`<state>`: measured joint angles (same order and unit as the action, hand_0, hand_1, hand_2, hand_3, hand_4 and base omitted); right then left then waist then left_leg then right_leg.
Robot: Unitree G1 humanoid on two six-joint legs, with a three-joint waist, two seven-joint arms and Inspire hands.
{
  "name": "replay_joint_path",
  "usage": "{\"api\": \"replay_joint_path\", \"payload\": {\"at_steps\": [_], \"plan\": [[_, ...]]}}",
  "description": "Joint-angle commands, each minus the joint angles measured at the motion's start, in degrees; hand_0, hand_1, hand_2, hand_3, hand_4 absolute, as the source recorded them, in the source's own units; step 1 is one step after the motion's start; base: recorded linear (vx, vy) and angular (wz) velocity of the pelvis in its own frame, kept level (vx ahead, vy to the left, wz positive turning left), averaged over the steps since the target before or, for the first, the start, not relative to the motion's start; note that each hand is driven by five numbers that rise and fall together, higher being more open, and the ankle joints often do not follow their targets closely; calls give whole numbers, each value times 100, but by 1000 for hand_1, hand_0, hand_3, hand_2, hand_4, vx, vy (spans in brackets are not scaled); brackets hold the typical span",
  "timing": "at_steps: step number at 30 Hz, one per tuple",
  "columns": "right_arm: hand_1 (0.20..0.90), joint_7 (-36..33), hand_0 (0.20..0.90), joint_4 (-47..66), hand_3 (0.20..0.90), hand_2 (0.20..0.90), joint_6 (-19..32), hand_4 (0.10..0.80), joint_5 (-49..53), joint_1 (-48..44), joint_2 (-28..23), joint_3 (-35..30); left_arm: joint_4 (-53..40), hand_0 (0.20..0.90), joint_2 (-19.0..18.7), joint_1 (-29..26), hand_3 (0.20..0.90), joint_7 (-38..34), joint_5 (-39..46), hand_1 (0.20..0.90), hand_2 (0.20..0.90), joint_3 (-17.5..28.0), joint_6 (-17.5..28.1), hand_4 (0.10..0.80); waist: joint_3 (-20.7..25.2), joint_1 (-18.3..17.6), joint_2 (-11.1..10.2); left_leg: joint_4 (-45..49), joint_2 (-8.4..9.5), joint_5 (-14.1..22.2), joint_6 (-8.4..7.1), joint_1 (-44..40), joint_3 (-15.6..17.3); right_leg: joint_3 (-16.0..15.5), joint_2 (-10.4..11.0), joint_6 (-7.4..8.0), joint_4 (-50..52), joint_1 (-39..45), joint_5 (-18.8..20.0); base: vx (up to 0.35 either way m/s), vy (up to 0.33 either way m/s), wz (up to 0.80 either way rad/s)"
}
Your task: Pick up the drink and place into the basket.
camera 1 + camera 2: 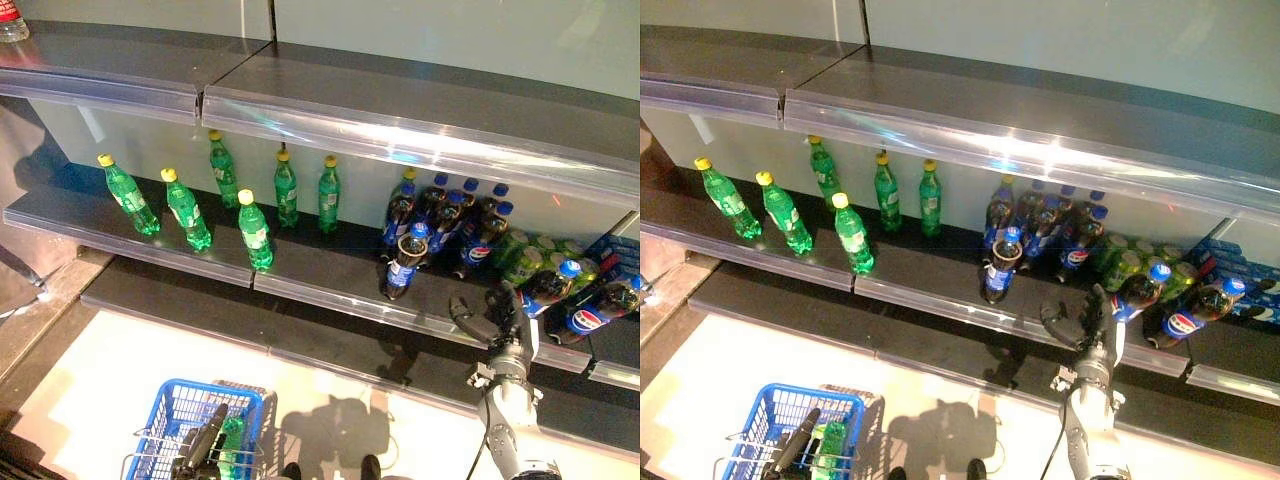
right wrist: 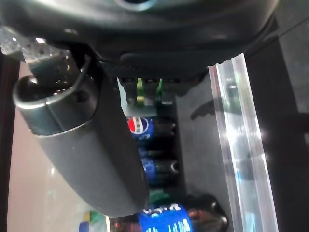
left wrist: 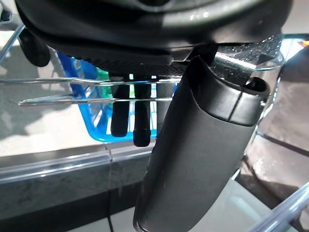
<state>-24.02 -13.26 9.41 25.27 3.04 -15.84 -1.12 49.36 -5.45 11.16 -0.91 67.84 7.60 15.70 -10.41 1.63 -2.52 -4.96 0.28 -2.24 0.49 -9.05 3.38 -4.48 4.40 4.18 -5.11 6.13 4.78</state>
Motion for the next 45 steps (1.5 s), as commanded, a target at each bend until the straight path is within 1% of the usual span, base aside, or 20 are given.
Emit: {"api": "replay_joint_path", "payload": {"at_steps": [1, 6, 10, 14, 21, 30, 38, 41, 43, 44, 45], "plan": [[900, -359, 900, 164, 900, 900, 685, 800, -118, -475, -183, -297, -655, 300, -624, -521, 200, 490, -632, 300, 300, 25, 697, 100, 587, 152, 157, 141, 523, 415, 172, -36, -277, -249, -375, -21, 237, 170, -340, 0, 0, 0], [900, -533, 900, -8, 900, 900, 947, 800, 118, -371, -146, -522, -637, 300, -658, -504, 200, 512, -645, 300, 300, 57, 613, 100, 580, 96, 170, 150, 516, 434, 172, -67, -254, -198, -390, -13, 234, 190, -341, 0, 0, 0], [900, -563, 900, -196, 900, 900, 1151, 800, 365, -323, -210, -766, -612, 300, -708, -518, 200, 530, -644, 300, 300, 73, 555, 100, 584, 46, 170, 177, 507, 465, 173, -75, -218, -147, -401, -3, 240, 188, -346, 19, -18, -4], [900, -633, 900, -390, 900, 900, 1257, 800, 412, -331, -297, -952, -616, 300, -754, -562, 200, 515, -684, 300, 300, 67, 497, 100, 569, -3, 161, 193, 497, 494, 176, -88, -174, -79, -428, -3, 246, 179, -344, 19, -30, -4], [900, -766, 900, -689, 900, 900, 1288, 800, 434, -391, -536, -1178, -653, 300, -821, -648, 200, 485, -761, 300, 300, 34, 377, 100, 547, -63, 139, 241, 486, 532, 181, -88, -110, 32, -470, 1, 263, 159, -337, 12, -38, -11], [900, -788, 900, -914, 900, 900, 1225, 800, 231, -519, -661, -1127, -677, 300, -821, -736, 200, 452, -813, 300, 300, -29, 322, 100, 538, -130, 143, 258, 462, 547, 191, -107, -62, 190, -552, -40, 303, 147, -358, 14, -44, -11], [900, -655, 900, -964, 900, 900, 1199, 800, 283, -522, -692, -1135, -646, 300, -827, -756, 200, 469, -824, 300, 300, -90, 334, 100, 521, -134, 147, 273, 460, 541, 189, -82, -74, 172, -569, -69, 346, 132, -392, 2, -3, 0], [900, -349, 900, -951, 900, 900, 1179, 800, 227, -499, -636, -1001, -613, 300, -820, -756, 200, 461, -822, 300, 300, -116, 356, 100, 520, -118, 149, 284, 468, 540, 185, -69, -95, 140, -560, -70, 348, 135, -404, 0, 0, 0], [900, -140, 900, -837, 900, 900, 1040, 800, 115, -477, -580, -823, -621, 300, -793, -751, 200, 440, -820, 300, 300, -122, 374, 100, 514, -110, 155, 267, 468, 520, 179, -71, -104, 103, -545, -69, 343, 141, -406, 0, 0, 0], [900, -140, 900, -836, 900, 900, 1039, 800, 115, -476, -579, -823, -621, 300, -792, -751, 200, 440, -820, 300, 300, -122, 374, 100, 514, -112, 155, 266, 468, 519, 179, -72, -105, 101, -545, -69, 343, 141, -406, 0, 0, 0], [900, 25, 900, -740, 900, 900, 1004, 800, -47, -426, -484, -653, -630, 300, -762, -723, 200, 439, -830, 300, 300, -125, 401, 100, 518, -95, 158, 258, 472, 506, 173, -70, -122, 70, -532, -69, 340, 146, -408, 0, 0, 0]]}}
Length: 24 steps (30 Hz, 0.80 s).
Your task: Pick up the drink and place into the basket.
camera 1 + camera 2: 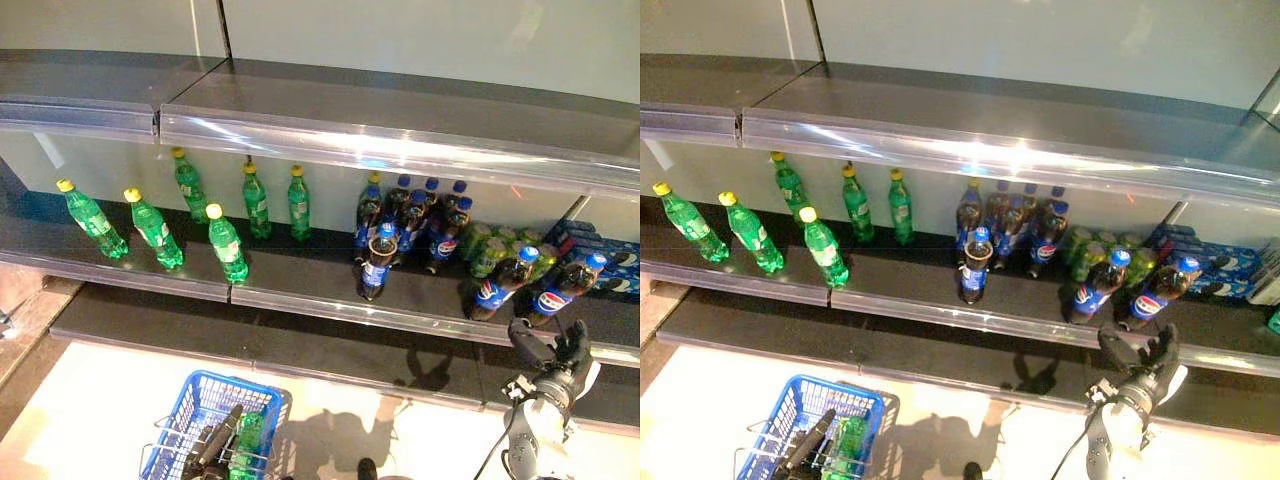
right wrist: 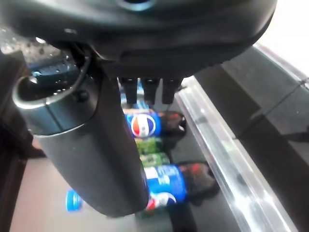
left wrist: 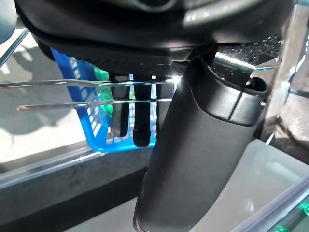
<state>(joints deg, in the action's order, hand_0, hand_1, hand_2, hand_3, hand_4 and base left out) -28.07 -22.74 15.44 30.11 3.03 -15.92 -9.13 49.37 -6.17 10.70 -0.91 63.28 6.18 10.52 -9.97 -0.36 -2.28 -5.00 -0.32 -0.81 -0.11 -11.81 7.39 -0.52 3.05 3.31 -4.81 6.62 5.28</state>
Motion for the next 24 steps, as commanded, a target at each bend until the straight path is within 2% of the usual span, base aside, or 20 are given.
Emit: {"api": "replay_joint_path", "payload": {"at_steps": [1, 12, 24], "plan": [[900, 482, 900, 260, 900, 900, 390, 800, -635, -401, -440, 254, -632, 300, -676, -665, 200, 444, -374, 300, 300, 16, 929, 100, 474, 112, 135, 251, 538, 357, 233, 196, -530, -348, -392, 14, 297, 113, -458, 0, 0, 0], [900, 1156, 900, 359, 900, 900, 117, 800, -1096, -399, -159, 1095, -601, 300, -545, -552, 200, 411, -301, 300, 300, 38, 1067, 100, 474, 277, 187, 195, 579, 269, 200, 219, -711, -562, -307, 6, 263, 171, -470, -6, 35, 4], [900, 1066, 900, 473, 900, 900, 7, 800, -1166, -671, -92, 1533, -553, 300, -467, -439, 200, 381, -236, 300, 300, 14, 1117, 100, 496, 540, 231, 109, 636, 178, 183, 225, -915, -811, -211, -2, 268, 219, -481, -11, 45, 19]]}}
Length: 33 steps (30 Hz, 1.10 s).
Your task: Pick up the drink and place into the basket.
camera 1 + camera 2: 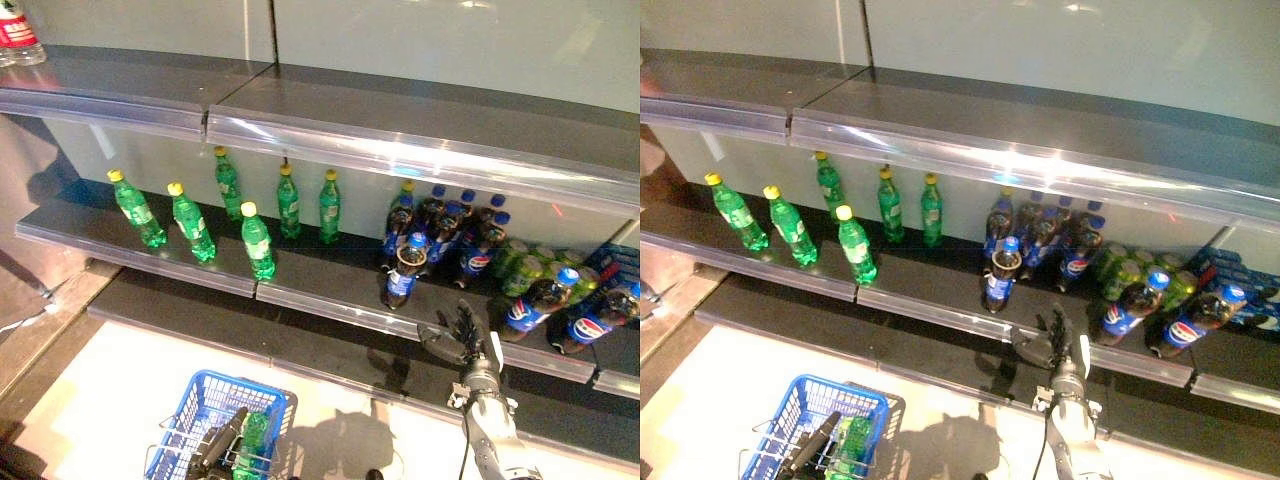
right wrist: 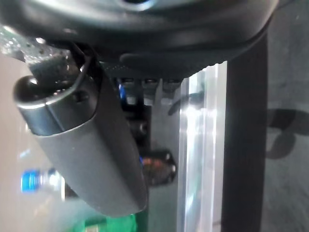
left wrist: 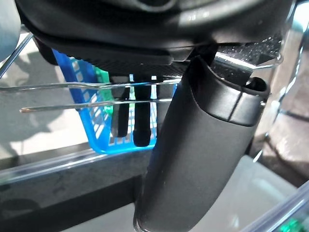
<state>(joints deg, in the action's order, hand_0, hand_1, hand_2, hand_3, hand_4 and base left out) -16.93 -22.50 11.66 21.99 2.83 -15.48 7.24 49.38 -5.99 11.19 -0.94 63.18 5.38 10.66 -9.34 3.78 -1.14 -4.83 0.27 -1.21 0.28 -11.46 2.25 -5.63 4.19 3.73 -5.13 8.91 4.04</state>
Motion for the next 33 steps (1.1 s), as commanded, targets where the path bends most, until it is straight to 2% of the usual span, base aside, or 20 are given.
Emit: {"api": "replay_joint_path", "payload": {"at_steps": [1, 15, 19, 22, 23, 25, 26, 28, 30, 33], "plan": [[900, -61, 900, 427, 900, 900, 394, 800, -375, -664, -144, -103, -550, 300, -480, -473, 200, 376, -212, 300, 300, 108, 1102, 100, 442, 144, 122, 87, 584, 213, 146, 193, -423, -314, -320, -45, 306, -13, -362, -3, 43, 16], [900, -57, 900, 442, 900, 900, 314, 800, -488, -745, -304, -156, -537, 300, -489, -492, 200, 431, -207, 300, 300, 74, 1032, 100, 383, 159, 107, 222, 621, 283, 187, 201, -413, -315, -244, -7, 454, -54, -375, 8, 32, 4], [900, -147, 900, 324, 900, 900, 334, 800, -281, -985, -416, -132, -557, 300, -507, -583, 200, 499, -217, 300, 300, -18, 1028, 100, 142, 221, 95, 856, 677, 524, 345, 433, -459, -236, -33, 4, 1289, -384, -512, -15, 91, 0], [900, -245, 900, 86, 900, 900, 655, 800, -119, -1132, -402, -123, -540, 300, -610, -706, 200, 548, -147, 300, 300, -54, 988, 100, -194, 242, 60, 1236, 788, 696, 592, 625, -537, -50, 130, 207, 2602, -1158, -219, -72, 77, -2], [900, -267, 900, 60, 900, 900, 715, 800, -108, -1147, -400, -111, -540, 300, -632, -724, 200, 548, -128, 300, 300, -67, 979, 100, -247, 237, 59, 1280, 803, 718, 630, 649, -553, 19, 119, 227, 2873, -1295, -135, -67, 62, -2], [900, -379, 900, 14, 900, 900, 878, 800, -86, -1190, -406, -73, -524, 300, -726, -789, 200, 533, -128, 300, 300, -133, 932, 100, -422, 228, 42, 1429, 858, 789, 743, 725, -628, 185, 111, 296, 3684, -1829, 284, -37, 31, -2], [900, -441, 900, -3, 900, 900, 953, 800, -34, -1209, -423, -103, -531, 300, -769, -804, 200, 520, -152, 300, 300, -169, 890, 100, -534, 204, 38, 1553, 865, 843, 772, 754, -691, 383, 55, 302, 4000, -2111, 481, 48, -46, 2], [900, -483, 900, 0, 900, 900, 974, 800, 108, -1242, -453, -163, -541, 300, -808, -809, 200, 499, -135, 300, 300, -237, 825, 100, -622, 154, -3, 1648, 905, 868, 755, 794, -812, 570, -30, 274, 3726, -2230, 551, 123, -120, 17], [900, -480, 900, -27, 900, 900, 950, 800, 374, -1352, -490, -263, -521, 300, -805, -874, 200, 467, -87, 300, 300, -341, 835, 100, -688, 53, -74, 1707, 994, 889, 705, 892, -961, 698, -150, 264, 2882, -2206, 451, 145, -189, 26], [900, -529, 900, -140, 900, 900, 1009, 800, 481, -1682, -607, -346, -561, 300, -871, -1088, 200, 366, 159, 300, 300, -500, 890, 100, -875, -147, -113, 1801, 1033, 968, 651, 1045, -1091, 865, -429, 301, 2146, -2481, 532, 82, -261, 43]]}}
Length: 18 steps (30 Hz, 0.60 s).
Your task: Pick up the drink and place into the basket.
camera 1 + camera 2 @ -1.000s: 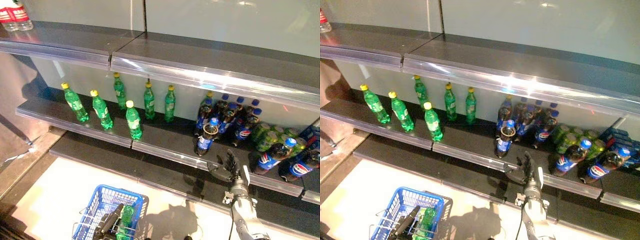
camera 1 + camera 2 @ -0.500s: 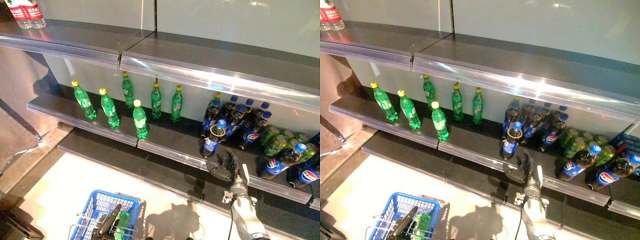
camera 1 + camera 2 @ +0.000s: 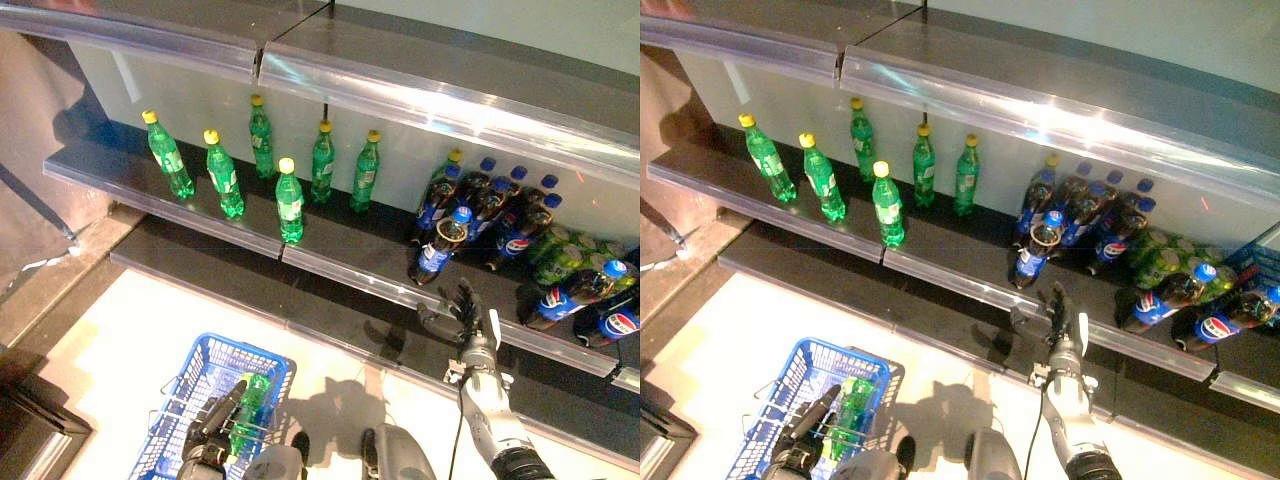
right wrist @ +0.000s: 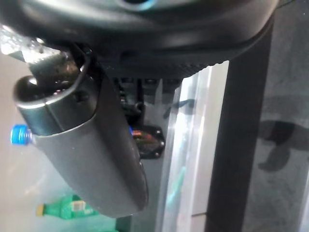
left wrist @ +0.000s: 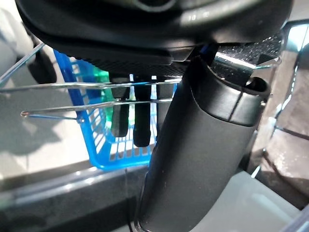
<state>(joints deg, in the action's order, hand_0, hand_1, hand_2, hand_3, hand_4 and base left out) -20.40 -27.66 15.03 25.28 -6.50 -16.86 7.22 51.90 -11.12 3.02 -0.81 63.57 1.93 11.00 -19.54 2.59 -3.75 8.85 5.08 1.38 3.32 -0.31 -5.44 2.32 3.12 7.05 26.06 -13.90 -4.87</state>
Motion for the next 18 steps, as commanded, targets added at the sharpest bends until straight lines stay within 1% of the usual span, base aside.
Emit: {"api": "replay_joint_path", "payload": {"at_steps": [1, 2, 4, 5, 6, 7, 8, 10, 11, 14, 18], "plan": [[900, -161, 900, 316, 900, 900, 629, 800, 194, -905, -525, -365, -824, 300, -370, -326, 200, 316, 178, 300, 300, -157, 869, 100, 102, -37, 151, 497, 503, 695, 327, 12, -342, 103, -358, -97, -996, -206, 1305, -17, -321, 64], [900, -229, 900, 261, 900, 900, 589, 800, 171, -1179, -572, -355, -830, 300, -393, -454, 200, 282, 322, 300, 300, -231, 928, 100, 42, -14, 162, 594, 444, 648, 265, 236, -344, 60, -368, -190, -1005, -164, 1063, -76, -250, 41], [900, -362, 900, 257, 900, 900, 585, 800, 160, -1466, -664, -327, -832, 300, -356, -622, 200, 349, 448, 300, 300, -293, 993, 100, 27, 18, 168, 614, 360, 535, 161, 508, -370, 7, -366, -324, -1163, -41, 849, -173, -248, 30], [900, -521, 900, 299, 900, 900, 597, 800, 107, -1625, -708, -322, -869, 300, -330, -745, 200, 389, 468, 300, 300, -360, 1041, 100, -9, 42, 185, 630, 267, 480, 88, 696, -339, -80, -346, -399, -1235, 8, 733, -194, -239, 22], [900, -589, 900, 323, 900, 900, 603, 800, 115, -1683, -729, -322, -885, 300, -324, -800, 200, 406, 486, 300, 300, -393, 1056, 100, -32, 54, 195, 636, 214, 447, 56, 781, -321, -130, -335, -433, -1241, 13, 680, -206, -251, 29], [900, -770, 900, 428, 900, 900, 622, 800, 66, -1742, -746, -339, -918, 300, -316, -898, 200, 438, 519, 300, 300, -449, 1091, 100, -73, 56, 216, 644, 115, 376, -11, 946, -279, -257, -301, -490, -1227, -15, 587, -142, -181, 18], [900, -846, 900, 483, 900, 900, 642, 800, 24, -1733, -749, -343, -931, 300, -300, -913, 200, 460, 519, 300, 300, -461, 1112, 100, -88, 52, 226, 645, 79, 354, -31, 1002, -244, -311, -287, -517, -1217, -32, 551, -141, -182, 28], [900, -1077, 900, 634, 900, 900, 751, 800, -66, -1634, -761, -384, -941, 300, -267, -912, 200, 544, 549, 300, 300, -492, 1168, 100, -111, 10, 264, 630, -37, 293, -82, 1138, -47, -508, -254, -601, -1164, -101, 453, -79, -141, 38], [900, -1175, 900, 700, 900, 900, 867, 800, -109, -1503, -738, -448, -920, 300, -245, -899, 200, 575, 521, 300, 300, -509, 1193, 100, -115, -48, 294, 577, -124, 251, -120, 1170, 156, -667, -246, -654, -1124, -137, 391, -37, -107, 39], [900, -1210, 900, 772, 900, 900, 962, 800, -156, -1344, -699, -538, -866, 300, -171, -873, 200, 578, 484, 300, 300, -525, 1227, 100, -81, -136, 340, 431, -201, 171, -176, 1150, 342, -806, -224, -694, -1097, -161, 334, 2, -28, 37], [900, -1081, 900, 902, 900, 900, 1030, 800, -290, -1177, -687, -630, -792, 300, -73, -732, 200, 629, 502, 300, 300, -457, 1299, 100, -21, -221, 405, 261, -206, 99, -217, 1082, 326, -765, -250, -719, -1108, -188, 305, 27, 47, 7]]}}
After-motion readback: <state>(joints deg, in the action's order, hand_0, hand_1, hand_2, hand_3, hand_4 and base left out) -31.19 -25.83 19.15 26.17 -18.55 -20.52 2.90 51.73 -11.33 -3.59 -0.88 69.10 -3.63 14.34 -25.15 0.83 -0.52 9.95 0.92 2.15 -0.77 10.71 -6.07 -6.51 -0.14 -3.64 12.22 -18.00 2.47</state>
